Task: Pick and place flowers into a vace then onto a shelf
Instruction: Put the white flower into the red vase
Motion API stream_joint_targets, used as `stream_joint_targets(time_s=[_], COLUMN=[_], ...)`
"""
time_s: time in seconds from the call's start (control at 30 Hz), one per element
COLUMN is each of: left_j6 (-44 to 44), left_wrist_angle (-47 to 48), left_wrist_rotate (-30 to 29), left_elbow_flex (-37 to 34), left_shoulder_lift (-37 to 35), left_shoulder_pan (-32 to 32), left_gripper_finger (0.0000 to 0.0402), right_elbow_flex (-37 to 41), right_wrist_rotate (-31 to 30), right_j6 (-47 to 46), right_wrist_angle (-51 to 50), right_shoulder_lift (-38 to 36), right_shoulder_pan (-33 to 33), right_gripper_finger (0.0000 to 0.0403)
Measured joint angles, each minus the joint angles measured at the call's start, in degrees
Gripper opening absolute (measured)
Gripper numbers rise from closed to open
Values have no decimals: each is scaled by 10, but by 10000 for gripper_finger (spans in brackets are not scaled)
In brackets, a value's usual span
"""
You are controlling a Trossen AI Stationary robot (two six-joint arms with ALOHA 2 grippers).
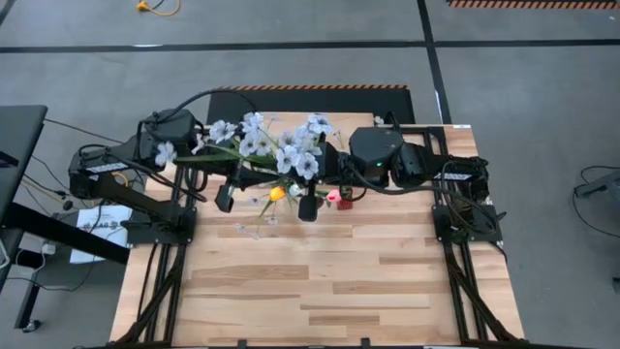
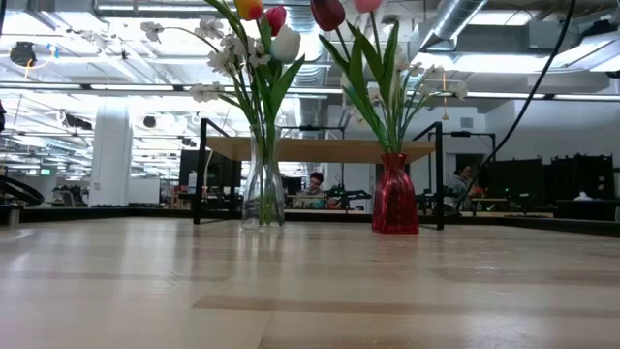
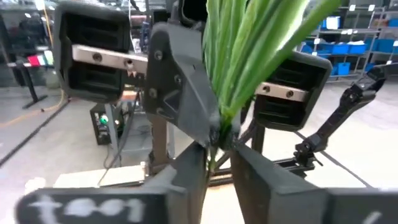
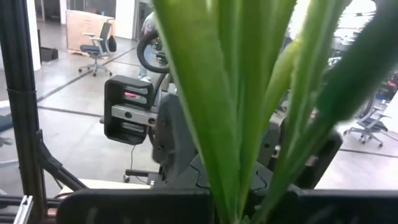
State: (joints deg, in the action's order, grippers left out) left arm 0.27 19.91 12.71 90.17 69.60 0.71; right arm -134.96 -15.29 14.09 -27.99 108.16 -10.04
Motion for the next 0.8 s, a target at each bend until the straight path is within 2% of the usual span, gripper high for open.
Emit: stream_joint_targets(time_s=[0.2,0.33,0.43,0.63,0.8], left_j6=[-7,-3,11,50,76], left_wrist_angle=[39,74,115,235,295], left_wrist_rotate=[-25,-42,-41,-70,-111], left_elbow_flex=[0,6,40,140,200], left_shoulder_lift=[0,-4,-6,-2,-4], left_shoulder_pan=[1,0,1,11,29], left_gripper_finger=[143,190,211,219,220], right_elbow_flex=[0,0,0,0,-1], right_wrist_rotate=[-11,-51,-82,-204,-356], right_j6=[1,14,22,40,44], right_wrist_angle=[8,9,14,16,24], right_shoulder_lift=[0,-2,-11,-41,-69], right_shoulder_pan=[1,-6,-14,-42,-73], right_gripper_finger=[1,1,1,0,0])
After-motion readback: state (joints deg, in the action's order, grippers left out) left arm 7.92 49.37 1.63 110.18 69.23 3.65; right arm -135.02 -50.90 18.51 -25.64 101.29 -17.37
